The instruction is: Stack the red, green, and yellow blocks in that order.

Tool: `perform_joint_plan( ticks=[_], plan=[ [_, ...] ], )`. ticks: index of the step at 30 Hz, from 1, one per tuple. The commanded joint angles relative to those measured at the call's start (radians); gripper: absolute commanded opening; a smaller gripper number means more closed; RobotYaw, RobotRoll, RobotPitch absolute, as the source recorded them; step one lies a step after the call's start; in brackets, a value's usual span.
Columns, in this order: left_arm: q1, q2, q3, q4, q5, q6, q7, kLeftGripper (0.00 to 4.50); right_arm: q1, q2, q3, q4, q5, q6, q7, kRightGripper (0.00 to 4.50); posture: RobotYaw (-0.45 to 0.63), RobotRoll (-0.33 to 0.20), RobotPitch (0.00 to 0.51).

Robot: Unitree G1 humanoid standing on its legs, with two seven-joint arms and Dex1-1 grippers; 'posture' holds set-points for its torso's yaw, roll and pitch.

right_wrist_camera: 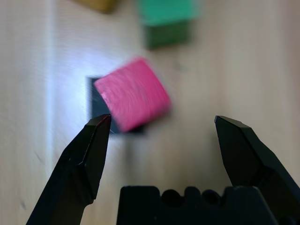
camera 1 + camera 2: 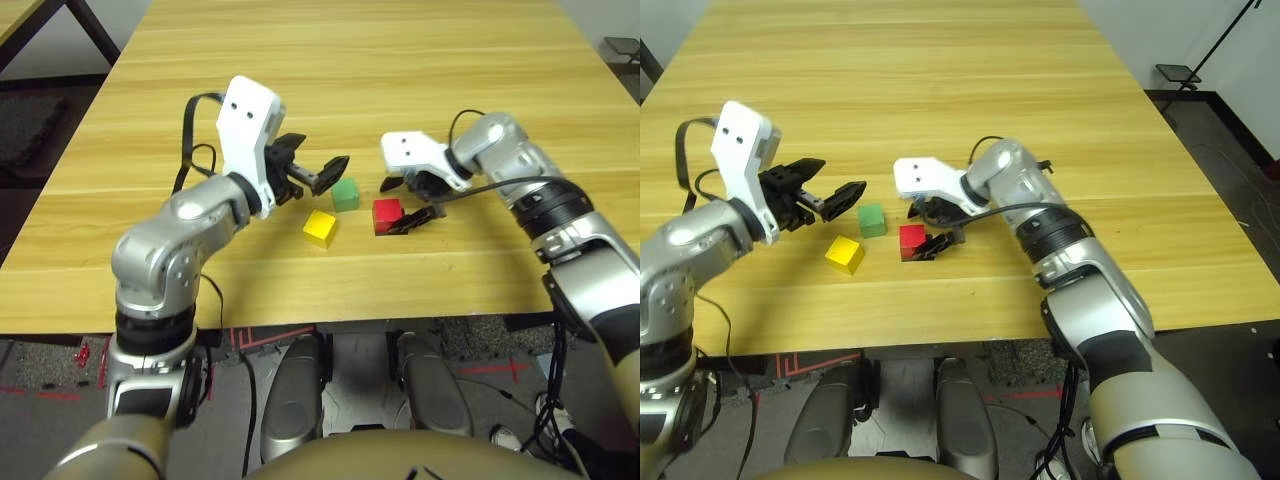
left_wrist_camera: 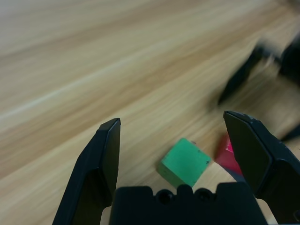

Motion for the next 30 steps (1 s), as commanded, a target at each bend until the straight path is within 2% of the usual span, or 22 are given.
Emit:
perform_joint_plan(
  ticks=[1, 5, 7, 9, 11, 13, 16, 22, 27, 30],
  plan=[
    [-0.056, -0.031, -0.014, 0.091, 0.029, 0.107, 0.034, 4.5, -0.001, -0.057, -0.06, 0.009, 0.019, 0.047, -0.014, 4.45, 0.41, -0.163, 0.108],
    [-0.09, -0.04, -0.047, 0.173, 0.062, 0.149, 0.037, 4.5, 0.056, -0.08, -0.105, -0.045, 0.035, 0.093, -0.048, 4.45, 0.37, -0.133, 0.106],
    [-0.093, -0.032, -0.085, 0.203, 0.075, 0.106, 0.006, 4.5, 0.113, -0.077, -0.128, -0.113, 0.057, 0.13, -0.065, 4.45, 0.34, -0.113, 0.106],
    [-0.091, 0.037, -0.191, 0.207, 0.091, -0.016, -0.113, 4.5, 0.171, -0.073, -0.151, -0.192, 0.095, 0.172, -0.075, 4.45, 0.32, -0.11, 0.106],
    [-0.082, 0.114, -0.239, 0.212, 0.1, -0.09, -0.207, 4.5, 0.212, -0.077, -0.159, -0.267, 0.113, 0.231, -0.093, 4.45, 0.31, -0.103, 0.103],
    [-0.081, 0.201, -0.298, 0.229, 0.138, -0.248, -0.349, 4.5, 0.246, -0.087, -0.161, -0.327, 0.129, 0.269, -0.097, 4.45, 0.31, -0.101, 0.098],
    [-0.089, 0.266, -0.348, 0.279, 0.176, -0.453, -0.531, 4.5, 0.277, -0.102, -0.168, -0.382, 0.161, 0.306, -0.098, 4.45, 0.32, -0.103, 0.096],
    [-0.092, 0.281, -0.391, 0.387, 0.271, -0.669, -0.697, 4.5, 0.284, -0.152, -0.171, -0.395, 0.19, 0.311, -0.077, 4.45, 0.31, -0.112, 0.087],
    [-0.082, 0.236, -0.419, 0.484, 0.329, -0.744, -0.749, 4.5, 0.246, -0.197, -0.21, -0.366, 0.23, 0.331, -0.062, 4.45, 0.29, -0.119, 0.09],
    [-0.116, 0.193, -0.423, 0.578, 0.36, -0.774, -0.768, 4.5, 0.249, -0.214, -0.216, -0.362, 0.23, 0.333, -0.079, 4.45, 0.27, -0.119, 0.091]
  ],
)
